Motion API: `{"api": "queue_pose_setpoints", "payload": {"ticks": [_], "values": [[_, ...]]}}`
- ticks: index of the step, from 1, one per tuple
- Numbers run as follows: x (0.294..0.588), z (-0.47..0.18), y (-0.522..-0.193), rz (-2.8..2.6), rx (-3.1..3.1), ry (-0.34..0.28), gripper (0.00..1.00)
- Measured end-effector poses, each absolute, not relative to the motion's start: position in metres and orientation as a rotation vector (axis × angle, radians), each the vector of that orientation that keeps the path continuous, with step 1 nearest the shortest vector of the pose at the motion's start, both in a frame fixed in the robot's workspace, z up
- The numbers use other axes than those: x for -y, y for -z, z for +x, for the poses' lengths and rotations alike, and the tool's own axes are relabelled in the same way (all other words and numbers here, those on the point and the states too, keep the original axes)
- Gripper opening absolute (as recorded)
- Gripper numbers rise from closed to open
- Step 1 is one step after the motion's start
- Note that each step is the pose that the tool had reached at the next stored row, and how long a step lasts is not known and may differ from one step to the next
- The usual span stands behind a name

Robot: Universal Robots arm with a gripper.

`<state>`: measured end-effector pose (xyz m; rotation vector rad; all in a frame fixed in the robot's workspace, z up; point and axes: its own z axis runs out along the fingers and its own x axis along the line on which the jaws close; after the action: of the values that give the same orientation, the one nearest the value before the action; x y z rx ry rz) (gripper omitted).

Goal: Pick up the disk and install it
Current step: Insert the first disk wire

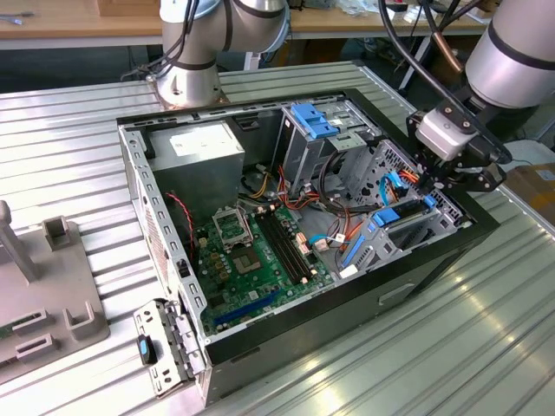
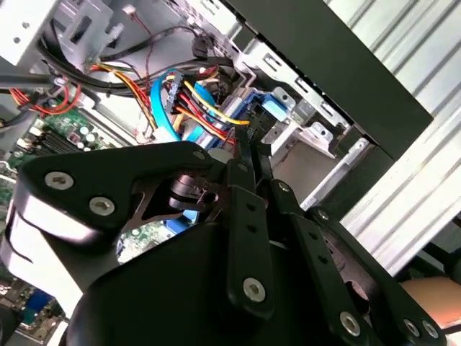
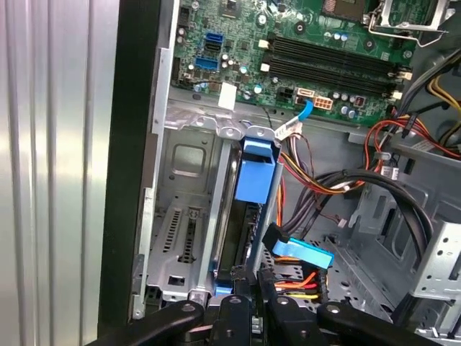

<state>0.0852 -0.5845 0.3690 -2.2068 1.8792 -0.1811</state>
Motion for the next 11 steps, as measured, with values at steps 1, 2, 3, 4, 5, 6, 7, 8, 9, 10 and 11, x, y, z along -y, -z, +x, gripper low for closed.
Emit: {"api": "queue_pose_setpoints", "payload": {"ticks": [1, 2, 3, 4, 5, 6, 7, 8, 9, 10, 11], "values": [[0.5851, 0.0852, -0.3687, -2.202, -1.88, 0.177, 0.16], [0.5855, 0.0853, -0.367, -2.195, -1.888, 0.178, 0.16], [0.5857, 0.0853, -0.3663, -2.191, -1.894, 0.179, 0.16], [0.5858, 0.0853, -0.365, -2.187, -1.899, 0.18, 0.16], [0.586, 0.085, -0.3621, -2.179, -1.909, 0.182, 0.16], [0.5861, 0.0848, -0.3603, -2.175, -1.914, 0.182, 0.16], [0.5861, 0.0848, -0.3598, -2.17, -1.92, 0.184, 0.16], [0.5861, 0.0847, -0.3596, -2.164, -1.927, 0.185, 0.16], [0.5861, 0.0847, -0.3596, -2.162, -1.929, 0.185, 0.16], [0.5862, 0.0842, -0.3596, -2.162, -1.929, 0.185, 0.16], [0.5863, 0.0823, -0.3594, -2.153, -1.923, 0.18, 0.16]]}}
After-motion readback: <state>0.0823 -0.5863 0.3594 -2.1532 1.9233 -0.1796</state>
